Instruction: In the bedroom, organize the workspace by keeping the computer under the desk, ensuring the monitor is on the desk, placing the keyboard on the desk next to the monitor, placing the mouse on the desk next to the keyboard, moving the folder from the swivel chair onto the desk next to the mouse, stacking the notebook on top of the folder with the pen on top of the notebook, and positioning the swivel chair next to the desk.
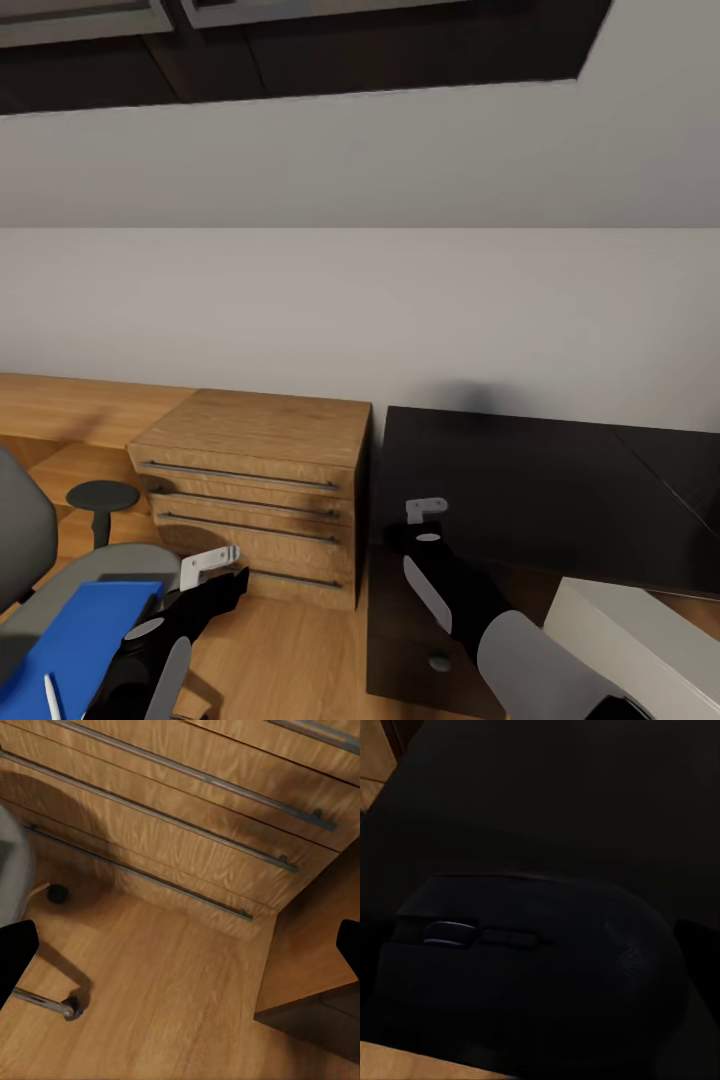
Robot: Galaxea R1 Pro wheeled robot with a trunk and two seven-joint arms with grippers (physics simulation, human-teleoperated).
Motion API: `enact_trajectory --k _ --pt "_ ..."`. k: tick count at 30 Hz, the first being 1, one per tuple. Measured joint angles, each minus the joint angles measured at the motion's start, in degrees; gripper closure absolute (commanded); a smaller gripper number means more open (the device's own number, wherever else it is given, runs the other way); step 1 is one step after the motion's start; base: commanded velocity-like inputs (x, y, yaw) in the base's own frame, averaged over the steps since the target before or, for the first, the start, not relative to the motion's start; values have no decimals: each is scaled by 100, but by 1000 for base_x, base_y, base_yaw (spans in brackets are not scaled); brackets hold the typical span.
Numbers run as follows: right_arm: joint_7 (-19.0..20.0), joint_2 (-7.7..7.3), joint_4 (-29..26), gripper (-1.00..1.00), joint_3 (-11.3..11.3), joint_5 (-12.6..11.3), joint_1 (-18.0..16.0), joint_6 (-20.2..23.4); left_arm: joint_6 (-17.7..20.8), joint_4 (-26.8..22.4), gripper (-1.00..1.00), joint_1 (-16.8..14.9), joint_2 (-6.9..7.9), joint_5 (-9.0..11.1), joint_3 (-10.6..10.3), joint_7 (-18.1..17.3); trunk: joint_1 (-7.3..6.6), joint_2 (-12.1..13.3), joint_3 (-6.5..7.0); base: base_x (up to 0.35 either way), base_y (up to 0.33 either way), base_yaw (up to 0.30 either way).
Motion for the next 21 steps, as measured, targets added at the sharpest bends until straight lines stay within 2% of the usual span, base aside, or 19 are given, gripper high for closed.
enact_trajectory --k 5,15,21 --pt "0 0 0 100 2 -1 0 -6 1 -1 -100 -2 0 -1 -1 -1 -2 0 0 163 104 0" --pt "-3 -8 0 100 -6 -14 0 -6 6 9 -100 -3 0 0 -9 -1 -2 0 0 97 11 0" --pt "-8 -10 7 100 -16 -31 0 10 9 22 -100 0 0 0 -15 -1 0 0 0 18 0 0"
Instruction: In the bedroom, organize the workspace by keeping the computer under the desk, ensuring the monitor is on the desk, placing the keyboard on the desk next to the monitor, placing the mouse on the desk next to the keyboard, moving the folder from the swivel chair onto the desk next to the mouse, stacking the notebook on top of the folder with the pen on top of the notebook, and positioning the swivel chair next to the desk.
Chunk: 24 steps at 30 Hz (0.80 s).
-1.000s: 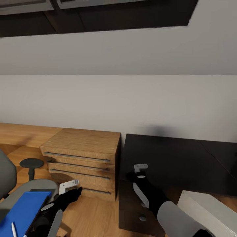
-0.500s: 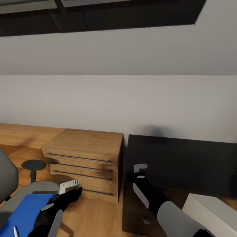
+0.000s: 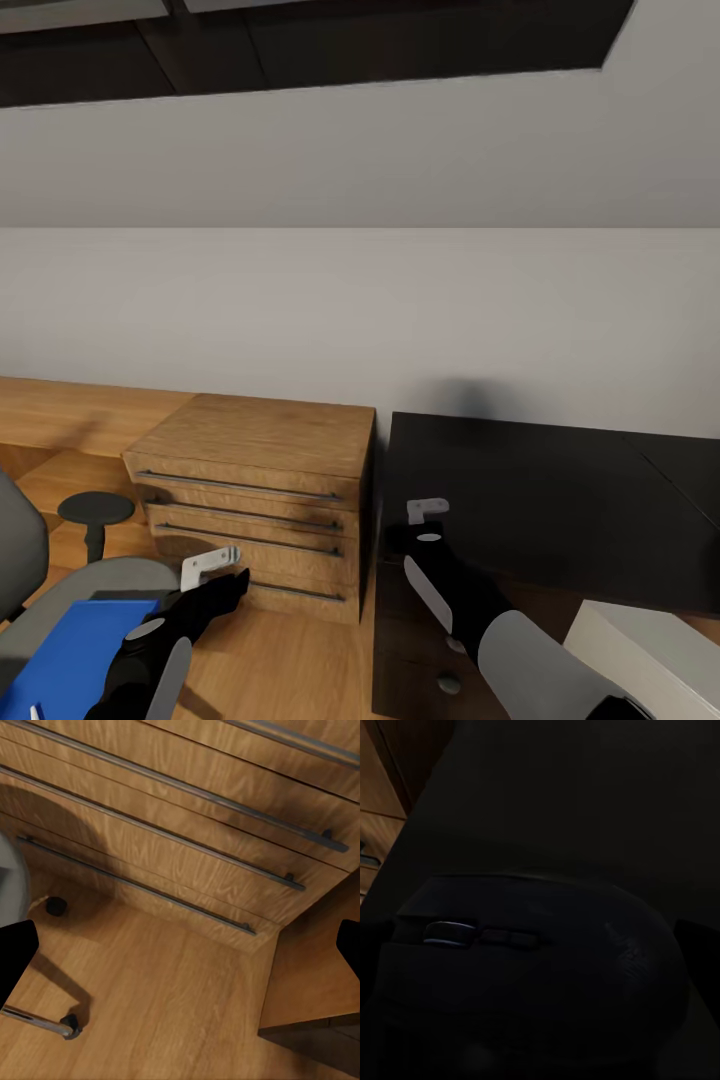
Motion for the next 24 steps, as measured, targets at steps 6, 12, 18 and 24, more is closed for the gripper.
enact_trajectory --k 6,12,18,24 --pt "0 1 6 100 0 -4 0 1 0 -1 -100 0 0 0 0 0 0 0 0 2 0 0" --pt "-13 1 3 -100 -7 -4 0 8 0 -3 -100 0 0 0 2 0 0 0 0 0 0 0" --pt "-15 1 2 -100 -8 -5 0 9 0 -4 -100 0 0 0 2 0 0 0 0 0 0 0" --pt "-15 1 -4 -100 -8 1 0 7 0 -3 -100 -2 0 0 5 0 0 0 0 0 0 0"
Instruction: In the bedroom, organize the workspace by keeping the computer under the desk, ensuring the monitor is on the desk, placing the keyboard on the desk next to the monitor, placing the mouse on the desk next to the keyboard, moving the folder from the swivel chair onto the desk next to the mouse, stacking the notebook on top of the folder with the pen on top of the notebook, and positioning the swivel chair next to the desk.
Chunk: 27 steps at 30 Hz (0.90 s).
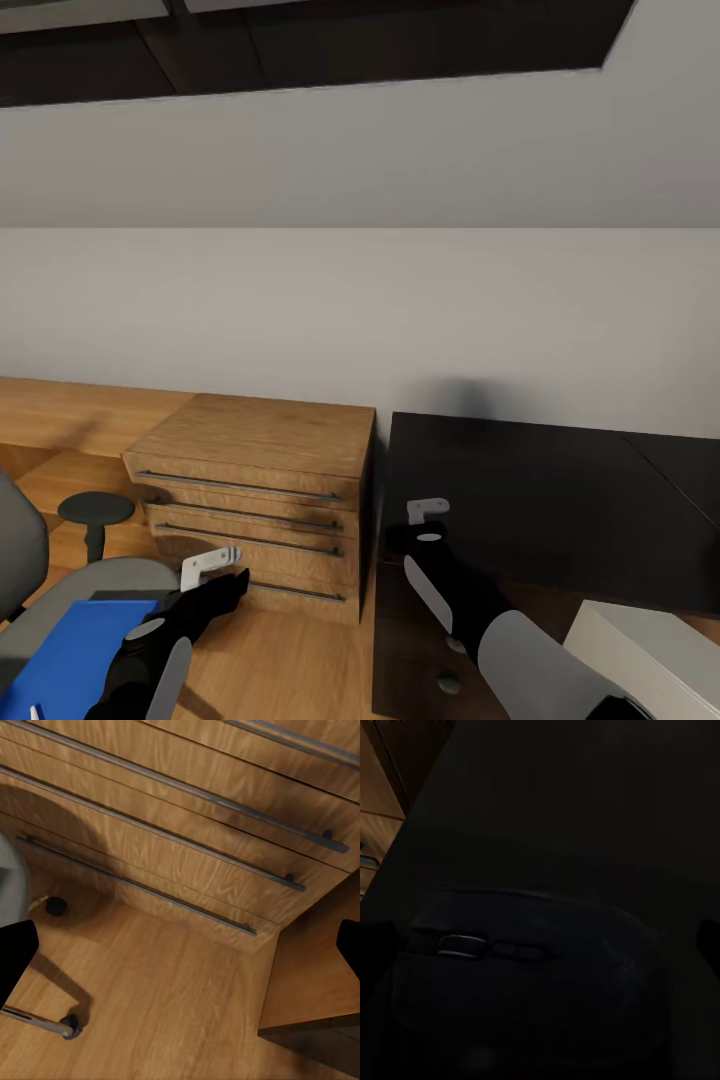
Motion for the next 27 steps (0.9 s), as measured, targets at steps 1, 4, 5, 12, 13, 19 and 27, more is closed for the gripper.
enact_trajectory --k 1,4,5,12,13,19,27 --pt "0 0 -1 -100 0 1 0 -1 0 0 -100 0 0 0 0 0 0 0 0 0 0 0" --pt "-3 -9 -32 -100 1 3 0 -17 0 -1 -100 2 0 0 -2 0 0 0 0 0 0 0" --pt "-4 -11 -55 -100 1 3 0 -21 0 -2 -100 2 0 0 -1 0 0 0 0 0 0 0" --pt "-15 -27 -490 -100 8 14 84 -17 0 1 -100 2 0 0 0 0 0 0 0 0 0 0" --pt "-15 -29 -548 -100 10 18 120 -15 0 1 -100 2 0 0 0 0 0 0 0 0 0 0" --pt "-18 -42 -917 -100 27 38 332 -7 0 3 -100 -4 0 0 0 0 0 0 0 0 0 0" --pt "-20 -72 -1418 -100 39 46 556 -3 0 2 -100 1 0 0 1 0 0 0 0 0 0 0"
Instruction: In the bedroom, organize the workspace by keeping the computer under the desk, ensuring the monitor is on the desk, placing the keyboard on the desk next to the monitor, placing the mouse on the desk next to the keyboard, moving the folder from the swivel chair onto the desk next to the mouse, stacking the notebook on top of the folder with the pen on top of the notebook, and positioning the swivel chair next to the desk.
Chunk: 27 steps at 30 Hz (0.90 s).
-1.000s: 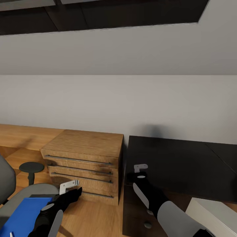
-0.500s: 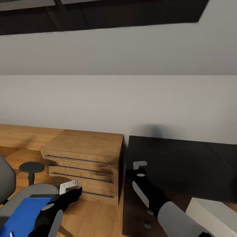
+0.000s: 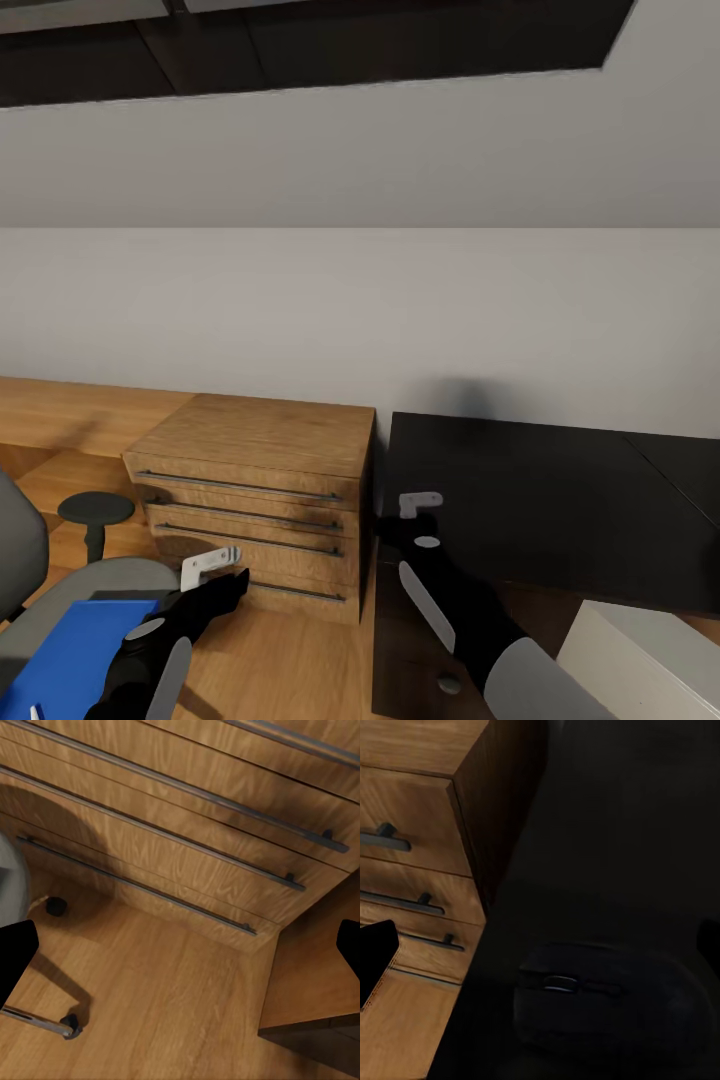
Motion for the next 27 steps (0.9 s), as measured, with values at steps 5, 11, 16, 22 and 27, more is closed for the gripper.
enact_trajectory --k 5,11,16,22,27 --pt "-5 -78 -395 -100 3 6 198 5 0 -1 -100 1 0 0 -1 0 0 0 0 0 0 0" --pt "4 -196 -586 -100 5 -23 247 9 -6 0 -100 2 0 -1 -5 0 0 0 0 0 0 0" --pt "8 -226 -697 -100 4 -43 257 12 -8 -2 -100 2 0 0 -8 0 2 0 0 -101 0 0" --pt "10 -244 -750 -100 -3 -75 267 19 -5 0 -100 1 0 0 -9 0 3 0 0 -294 0 -10" --pt "2 -246 -756 -100 -3 -75 270 19 -1 -1 -100 2 -6 0 -17 0 4 0 0 -334 0 -1"
